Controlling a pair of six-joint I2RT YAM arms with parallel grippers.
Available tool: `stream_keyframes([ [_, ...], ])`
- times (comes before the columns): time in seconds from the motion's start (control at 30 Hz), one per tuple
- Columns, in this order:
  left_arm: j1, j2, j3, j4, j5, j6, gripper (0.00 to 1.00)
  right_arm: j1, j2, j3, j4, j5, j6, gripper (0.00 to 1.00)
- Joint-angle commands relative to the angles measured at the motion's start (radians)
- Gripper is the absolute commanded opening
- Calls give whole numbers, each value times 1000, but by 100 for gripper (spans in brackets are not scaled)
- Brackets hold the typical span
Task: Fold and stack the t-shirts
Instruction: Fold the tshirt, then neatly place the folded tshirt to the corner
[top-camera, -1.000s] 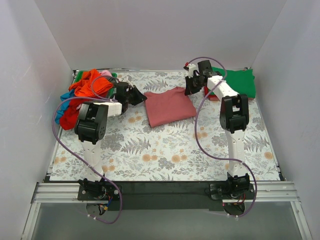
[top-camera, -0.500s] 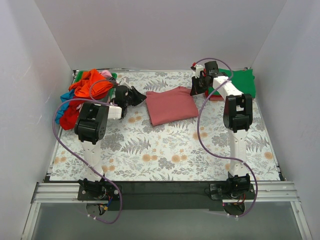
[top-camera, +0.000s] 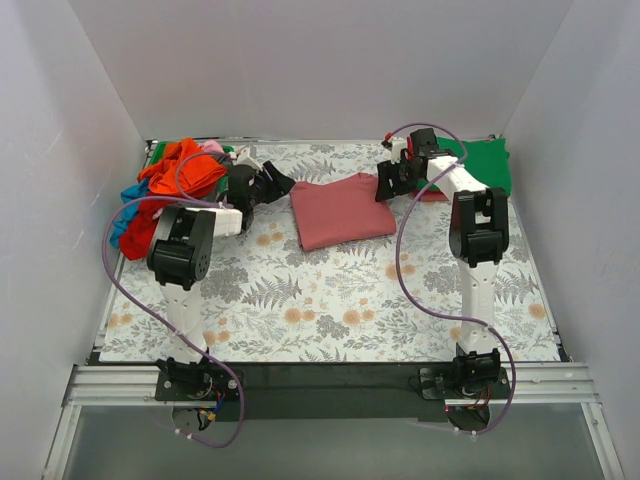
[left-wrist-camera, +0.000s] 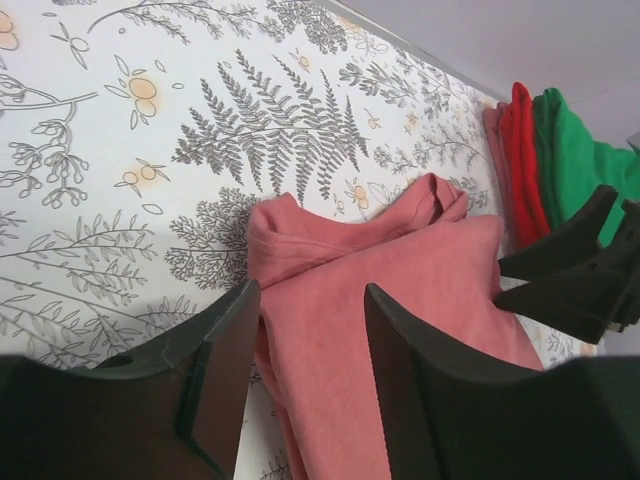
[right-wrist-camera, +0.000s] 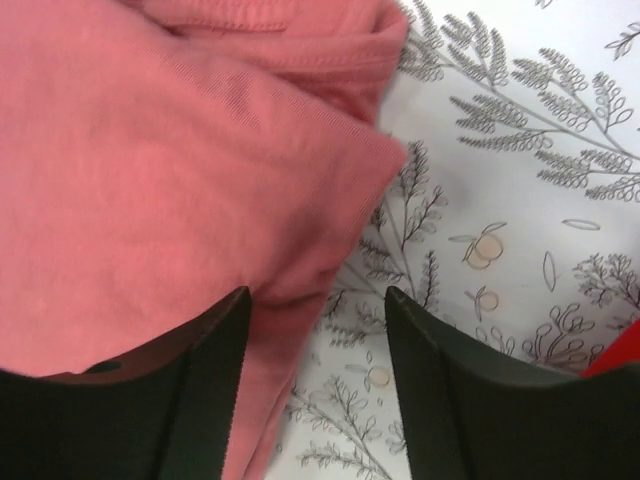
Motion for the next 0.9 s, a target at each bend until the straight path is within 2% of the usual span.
stream_keyframes([
  [0.0, 11, -148, -28, -34, -75, 87, 47, -5, -110, -35, 0, -52, -4, 67],
  [0.07, 17, -222, -89, -45, -97, 122, 48, -4, -121, -54, 1, -87, 18, 80],
  [0.13, 16, -355, -142, -45, -129, 157, 48, -2, -116, -60, 3, -103, 45, 98],
  [0.3, 16, -644, -317, -130, -151, 188, 48, 24, -53, -49, -8, -3, 130, 98],
  [0.33, 16, -741, -343, -164, -152, 188, 48, 25, -38, -51, -9, -3, 133, 98],
  [0.5, 17, -1032, -498, -295, -114, 187, 49, 50, -6, -69, -23, -35, 161, 98],
  [0.57, 16, -1157, -561, -360, -100, 178, 49, 79, 6, -91, -32, -80, 167, 93],
  [0.7, 14, -1354, -627, -486, -82, 158, 49, 129, 20, -125, -40, -106, 184, 74],
  [0.73, 14, -1389, -634, -538, -88, 156, 49, 131, 23, -126, -39, -105, 187, 64],
  [0.8, 14, -1461, -650, -569, -92, 153, 49, 133, 25, -123, -39, -94, 187, 52],
  [0.83, 14, -1522, -655, -619, -91, 156, 49, 131, 23, -114, -39, -89, 187, 36],
  [0.87, 13, -1546, -658, -637, -97, 158, 49, 123, 22, -108, -39, -95, 187, 26],
])
